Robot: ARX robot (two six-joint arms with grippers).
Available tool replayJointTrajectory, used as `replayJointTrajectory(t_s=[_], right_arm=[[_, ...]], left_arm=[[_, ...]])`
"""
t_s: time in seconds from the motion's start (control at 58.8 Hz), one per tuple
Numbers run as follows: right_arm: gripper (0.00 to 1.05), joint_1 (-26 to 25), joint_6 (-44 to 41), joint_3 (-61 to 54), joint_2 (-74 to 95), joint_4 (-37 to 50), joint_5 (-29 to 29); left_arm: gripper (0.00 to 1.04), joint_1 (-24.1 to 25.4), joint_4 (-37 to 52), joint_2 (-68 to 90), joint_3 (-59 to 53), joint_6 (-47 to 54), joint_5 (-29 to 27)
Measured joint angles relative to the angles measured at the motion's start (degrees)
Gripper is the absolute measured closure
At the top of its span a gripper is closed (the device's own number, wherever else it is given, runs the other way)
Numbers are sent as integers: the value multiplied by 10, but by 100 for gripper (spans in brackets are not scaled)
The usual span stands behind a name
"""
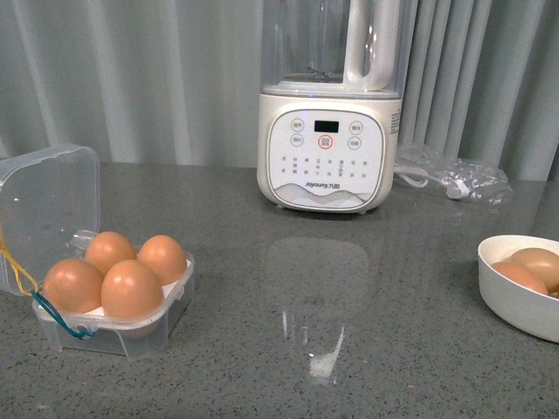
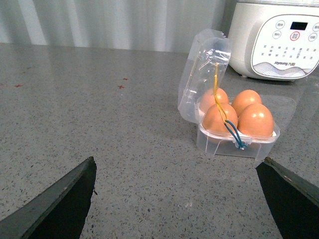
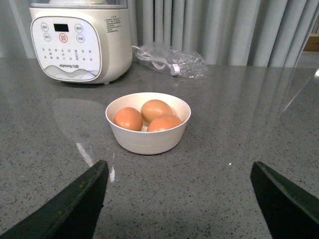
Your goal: Put egg into box
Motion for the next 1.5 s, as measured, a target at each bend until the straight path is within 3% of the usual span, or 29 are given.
replayJointTrajectory(t_s=[0.051,0.238,0.34,0.493,0.765,0.884,1.054,1.275,1.496], right_arm=[[5,0,1,0,0,0,0],[7,0,2,0,0,0,0],[7,0,2,0,0,0,0],[7,0,2,0,0,0,0],[7,0,2,0,0,0,0],[7,0,2,0,0,0,0],[7,0,2,0,0,0,0],[7,0,2,0,0,0,0],[7,0,2,0,0,0,0]], left_arm=[[7,0,0,0,0,0,0],[7,0,0,0,0,0,0],[7,-27,-143,77,53,-55,-103],[7,-19,-183,126,94,-91,-97],[7,43,-60,216,162,-94,-8],[7,106,64,360,202,-90,80],[7,142,157,536,289,-48,129],[7,185,161,670,390,36,192],[7,215,123,760,478,109,215]])
